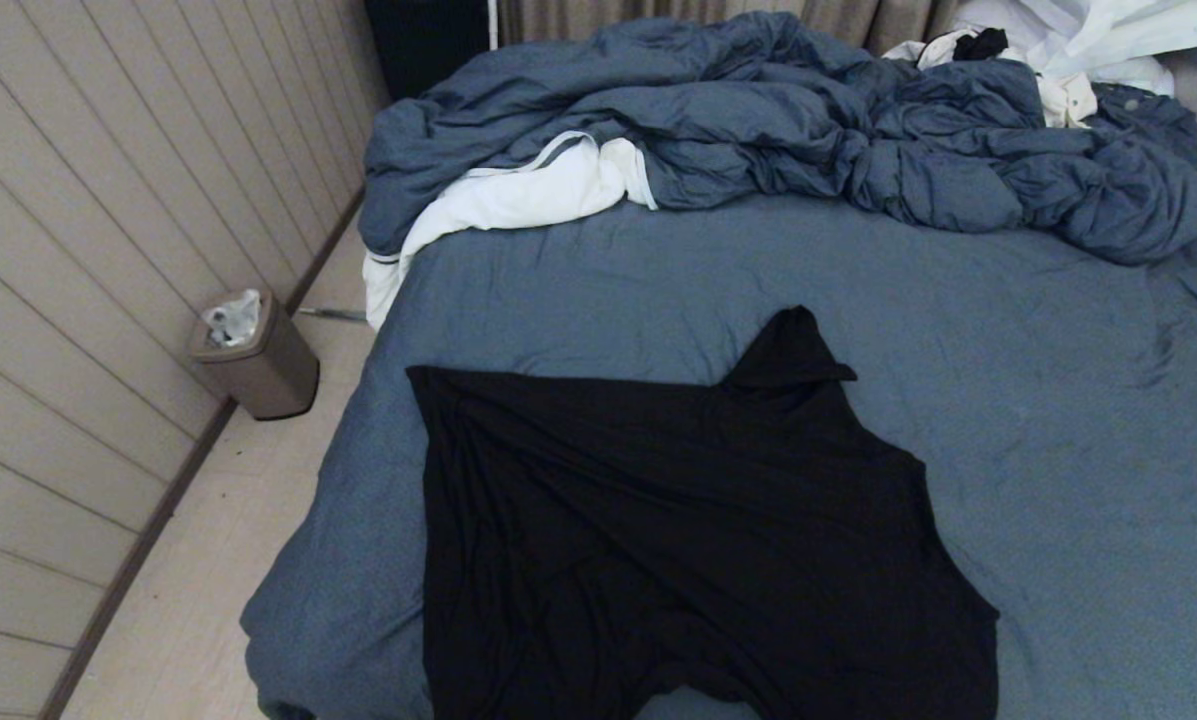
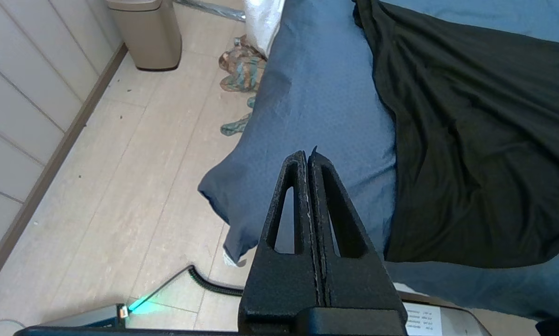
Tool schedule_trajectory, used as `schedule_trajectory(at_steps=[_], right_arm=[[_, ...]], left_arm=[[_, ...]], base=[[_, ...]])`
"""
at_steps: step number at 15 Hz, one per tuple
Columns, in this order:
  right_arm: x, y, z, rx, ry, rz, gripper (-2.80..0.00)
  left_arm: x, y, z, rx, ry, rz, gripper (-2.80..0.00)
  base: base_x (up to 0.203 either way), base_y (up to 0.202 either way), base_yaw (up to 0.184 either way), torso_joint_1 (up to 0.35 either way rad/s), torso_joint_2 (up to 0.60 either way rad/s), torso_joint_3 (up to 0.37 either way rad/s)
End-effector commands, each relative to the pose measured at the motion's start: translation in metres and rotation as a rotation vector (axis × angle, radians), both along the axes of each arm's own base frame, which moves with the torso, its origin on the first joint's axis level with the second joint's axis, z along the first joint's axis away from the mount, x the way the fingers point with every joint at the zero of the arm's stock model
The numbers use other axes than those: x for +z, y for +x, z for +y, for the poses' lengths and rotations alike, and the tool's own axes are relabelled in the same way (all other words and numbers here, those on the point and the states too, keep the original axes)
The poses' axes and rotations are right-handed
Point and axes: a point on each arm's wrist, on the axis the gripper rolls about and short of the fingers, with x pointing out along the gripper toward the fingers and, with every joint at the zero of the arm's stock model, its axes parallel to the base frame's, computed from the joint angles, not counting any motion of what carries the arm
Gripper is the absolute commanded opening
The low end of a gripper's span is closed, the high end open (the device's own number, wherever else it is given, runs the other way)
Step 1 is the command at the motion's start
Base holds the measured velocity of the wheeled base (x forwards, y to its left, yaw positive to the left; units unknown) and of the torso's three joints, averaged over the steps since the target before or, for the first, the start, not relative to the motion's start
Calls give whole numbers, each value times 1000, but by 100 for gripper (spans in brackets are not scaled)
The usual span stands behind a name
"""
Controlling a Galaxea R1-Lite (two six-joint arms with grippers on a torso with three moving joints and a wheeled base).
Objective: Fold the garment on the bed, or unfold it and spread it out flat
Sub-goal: Fold the black T-shirt
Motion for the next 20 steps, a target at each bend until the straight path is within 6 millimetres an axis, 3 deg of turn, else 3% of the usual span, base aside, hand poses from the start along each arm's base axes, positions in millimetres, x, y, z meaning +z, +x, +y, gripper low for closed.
schedule_trajectory(at_steps=[1,11,12,14,16,18,20], right_arm=[[0,0,0,1,0,1,-280],[2,-1,0,-3,-22,-4,-280],[9,-3,0,2,-25,-23,-280],[48,-7,0,13,-20,-61,-280],[92,3,1,46,24,-16,-280],[123,30,2,75,93,79,-280],[142,71,4,79,168,216,-280]], left_arm=[[0,0,0,0,-1,2,-280],[0,0,0,-4,23,7,-280],[-1,0,0,-12,56,16,-280],[-1,0,-1,-31,69,11,-280],[-1,0,-1,-28,66,11,-280],[-1,0,0,-23,57,10,-280],[0,0,0,-12,11,8,-280]], base=[[0,0,0,0,0,0],[0,0,0,0,0,0],[0,0,0,0,0,0],[0,0,0,0,0,0],[0,0,0,0,0,0],[0,0,0,0,0,0],[0,0,0,0,0,0]])
